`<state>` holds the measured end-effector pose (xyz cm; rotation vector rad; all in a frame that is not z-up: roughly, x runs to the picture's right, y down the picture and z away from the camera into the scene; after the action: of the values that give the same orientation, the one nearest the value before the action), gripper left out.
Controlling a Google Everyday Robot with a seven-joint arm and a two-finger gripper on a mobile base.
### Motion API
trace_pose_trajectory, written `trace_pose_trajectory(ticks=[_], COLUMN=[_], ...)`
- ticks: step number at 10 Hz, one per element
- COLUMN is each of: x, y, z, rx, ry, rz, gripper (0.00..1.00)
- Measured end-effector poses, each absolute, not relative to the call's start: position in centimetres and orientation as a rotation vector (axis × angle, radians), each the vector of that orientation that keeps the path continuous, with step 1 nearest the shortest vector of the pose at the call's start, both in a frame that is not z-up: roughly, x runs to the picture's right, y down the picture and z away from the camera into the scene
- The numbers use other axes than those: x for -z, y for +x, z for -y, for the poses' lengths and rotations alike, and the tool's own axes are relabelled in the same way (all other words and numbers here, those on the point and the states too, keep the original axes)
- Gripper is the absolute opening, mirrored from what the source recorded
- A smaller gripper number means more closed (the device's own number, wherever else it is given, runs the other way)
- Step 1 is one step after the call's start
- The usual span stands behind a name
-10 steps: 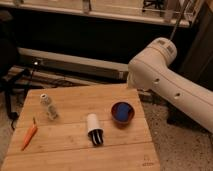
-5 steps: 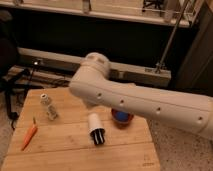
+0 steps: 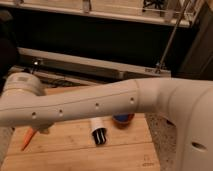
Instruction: Drag the pepper across the table
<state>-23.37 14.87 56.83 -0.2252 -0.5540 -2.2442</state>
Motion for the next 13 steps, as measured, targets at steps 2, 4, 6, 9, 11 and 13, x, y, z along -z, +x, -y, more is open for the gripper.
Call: trace_pose_trajectory(ticks=[2, 4, 6, 9, 11, 13], x=[-57.2, -58.1, -59.2, -61.7, -63.4, -64.7], y=[-26.7, -30.9, -34.5, -37.2, -38.3, -39.7], z=[-16.7, -17.5, -16.8, -15.5, -15.7, -15.8], rx=[2.236, 2.177, 2.094, 1.998, 1.976, 1.961], ry=[-0.274, -0.299, -0.25, -0.167, -0.115, -0.057], rz=[0.606, 0.673, 0.719, 0.727, 0.694, 0.686], gripper=[0.53, 0.53, 0.53, 0.53, 0.53, 0.53])
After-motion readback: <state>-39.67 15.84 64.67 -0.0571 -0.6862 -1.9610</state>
